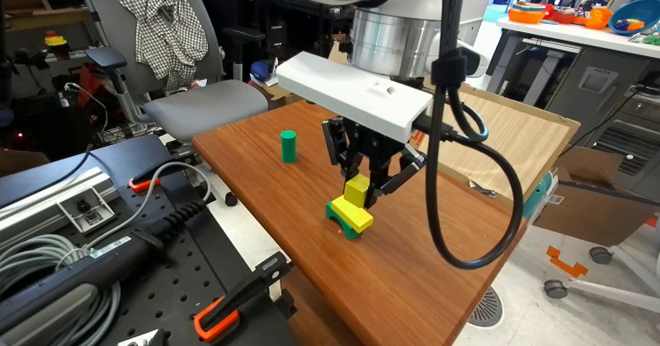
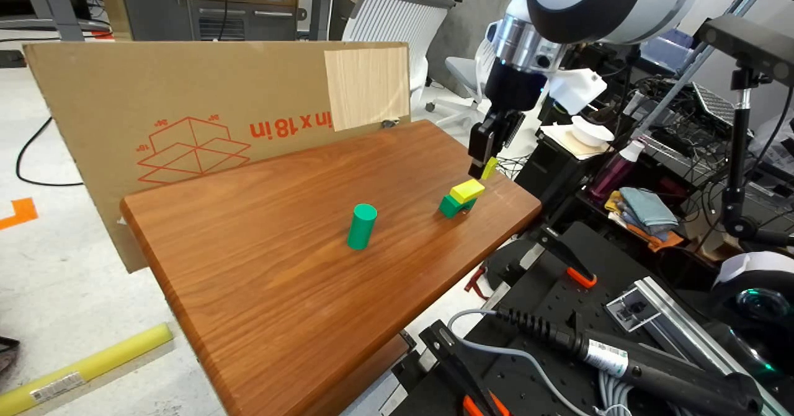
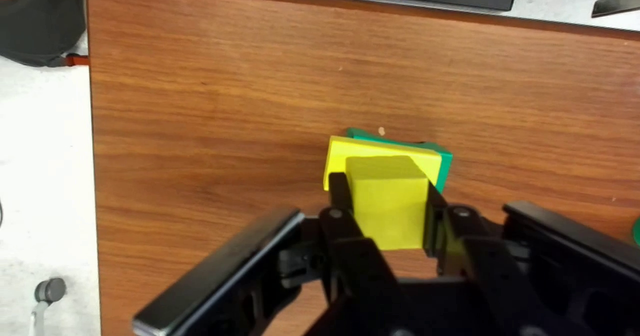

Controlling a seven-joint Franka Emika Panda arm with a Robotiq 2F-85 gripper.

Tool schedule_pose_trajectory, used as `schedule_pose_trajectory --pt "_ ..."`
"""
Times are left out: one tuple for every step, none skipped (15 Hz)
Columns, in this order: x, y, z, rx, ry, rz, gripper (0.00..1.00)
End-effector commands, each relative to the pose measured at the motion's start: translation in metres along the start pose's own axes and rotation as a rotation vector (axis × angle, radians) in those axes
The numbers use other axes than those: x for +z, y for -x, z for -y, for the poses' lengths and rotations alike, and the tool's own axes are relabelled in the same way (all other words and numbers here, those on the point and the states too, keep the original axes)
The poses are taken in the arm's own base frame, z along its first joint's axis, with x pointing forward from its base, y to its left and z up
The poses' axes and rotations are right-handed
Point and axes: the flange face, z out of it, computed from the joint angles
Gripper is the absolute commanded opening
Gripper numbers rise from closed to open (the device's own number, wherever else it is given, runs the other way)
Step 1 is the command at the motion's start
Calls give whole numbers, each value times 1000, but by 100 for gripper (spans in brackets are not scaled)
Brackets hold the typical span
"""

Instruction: Move the rectangular block backward, place the yellow rectangular block above it, then place the yellow cube at the top of the stack

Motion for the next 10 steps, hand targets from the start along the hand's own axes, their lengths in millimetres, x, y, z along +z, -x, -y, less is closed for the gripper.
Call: schedule_pose_trajectory --pt "3 5 0 19 21 -24 8" --pt "5 5 0 21 24 -21 8" --pt "7 5 1 22 28 -18 8" --pt "9 5 2 24 29 -12 8" --pt "11 5 4 27 31 -8 8" --pt "14 5 5 29 32 -1 8" --pt "17 5 6 31 36 3 8" --pt "19 4 8 34 39 8 8" --pt "21 4 8 37 42 11 8" --pt "24 4 9 40 45 14 8"
